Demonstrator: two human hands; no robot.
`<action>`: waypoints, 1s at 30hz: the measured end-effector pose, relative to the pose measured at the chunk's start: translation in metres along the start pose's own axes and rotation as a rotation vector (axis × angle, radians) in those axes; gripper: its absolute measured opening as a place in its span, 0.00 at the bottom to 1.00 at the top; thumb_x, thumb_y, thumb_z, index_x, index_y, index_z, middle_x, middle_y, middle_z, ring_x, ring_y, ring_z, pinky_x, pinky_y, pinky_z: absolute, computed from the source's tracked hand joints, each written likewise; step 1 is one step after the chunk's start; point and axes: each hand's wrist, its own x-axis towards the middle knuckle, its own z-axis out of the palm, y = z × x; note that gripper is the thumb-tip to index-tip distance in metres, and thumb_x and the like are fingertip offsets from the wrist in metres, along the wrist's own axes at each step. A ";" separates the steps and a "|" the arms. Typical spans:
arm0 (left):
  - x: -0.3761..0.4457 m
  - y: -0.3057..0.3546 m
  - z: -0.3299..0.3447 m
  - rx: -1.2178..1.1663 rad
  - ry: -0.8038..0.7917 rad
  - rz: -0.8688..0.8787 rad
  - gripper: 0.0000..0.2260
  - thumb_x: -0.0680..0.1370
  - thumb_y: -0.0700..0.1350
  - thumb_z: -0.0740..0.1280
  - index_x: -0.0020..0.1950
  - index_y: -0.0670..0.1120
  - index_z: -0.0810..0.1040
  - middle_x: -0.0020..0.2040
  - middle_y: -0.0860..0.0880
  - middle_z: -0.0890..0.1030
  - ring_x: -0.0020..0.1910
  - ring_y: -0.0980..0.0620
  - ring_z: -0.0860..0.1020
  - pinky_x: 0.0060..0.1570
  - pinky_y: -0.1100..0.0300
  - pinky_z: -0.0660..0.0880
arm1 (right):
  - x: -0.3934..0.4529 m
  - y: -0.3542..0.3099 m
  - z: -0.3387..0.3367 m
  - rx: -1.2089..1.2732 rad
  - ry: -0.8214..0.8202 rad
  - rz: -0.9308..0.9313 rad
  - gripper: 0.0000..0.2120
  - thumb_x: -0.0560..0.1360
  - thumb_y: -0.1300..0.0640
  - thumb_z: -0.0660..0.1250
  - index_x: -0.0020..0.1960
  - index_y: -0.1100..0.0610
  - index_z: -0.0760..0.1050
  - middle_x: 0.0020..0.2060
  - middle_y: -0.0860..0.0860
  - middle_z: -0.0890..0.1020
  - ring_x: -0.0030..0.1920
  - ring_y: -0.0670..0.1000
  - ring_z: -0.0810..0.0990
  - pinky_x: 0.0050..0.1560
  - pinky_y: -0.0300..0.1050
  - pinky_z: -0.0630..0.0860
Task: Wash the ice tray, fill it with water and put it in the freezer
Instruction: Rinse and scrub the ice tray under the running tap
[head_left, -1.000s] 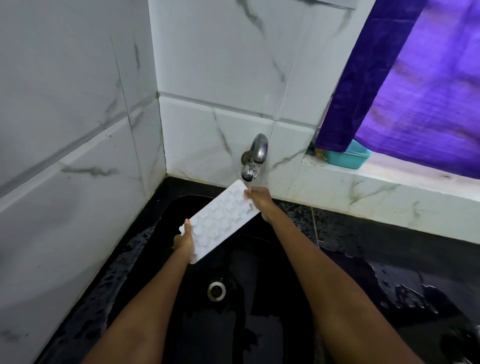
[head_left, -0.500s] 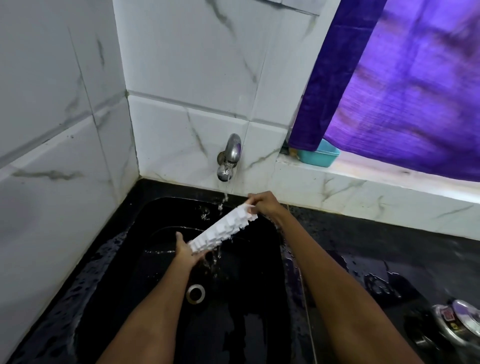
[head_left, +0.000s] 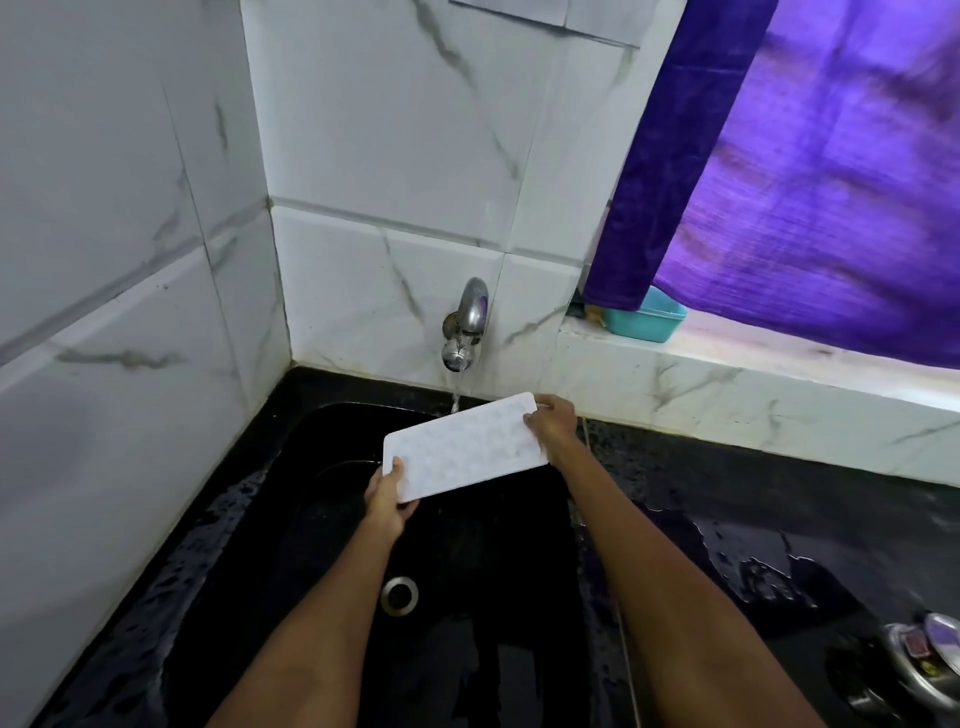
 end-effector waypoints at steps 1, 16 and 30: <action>0.000 -0.003 0.007 -0.029 -0.020 -0.024 0.20 0.80 0.48 0.63 0.70 0.41 0.69 0.68 0.41 0.73 0.67 0.41 0.73 0.61 0.46 0.71 | 0.001 -0.003 -0.007 -0.028 -0.004 -0.029 0.17 0.73 0.69 0.63 0.60 0.63 0.76 0.58 0.60 0.80 0.57 0.58 0.78 0.47 0.41 0.73; 0.004 0.044 -0.010 0.637 0.105 0.218 0.26 0.77 0.57 0.64 0.62 0.36 0.76 0.60 0.38 0.79 0.54 0.40 0.79 0.50 0.50 0.76 | -0.013 0.004 0.041 -0.306 -0.118 -0.221 0.11 0.75 0.66 0.61 0.53 0.68 0.80 0.55 0.63 0.82 0.56 0.59 0.79 0.61 0.47 0.72; -0.029 0.040 0.058 1.583 0.147 0.451 0.21 0.77 0.56 0.63 0.61 0.42 0.75 0.61 0.43 0.78 0.60 0.43 0.77 0.56 0.54 0.75 | -0.014 -0.039 0.053 0.088 -0.583 0.125 0.14 0.80 0.68 0.54 0.61 0.73 0.71 0.58 0.68 0.78 0.55 0.62 0.80 0.54 0.47 0.77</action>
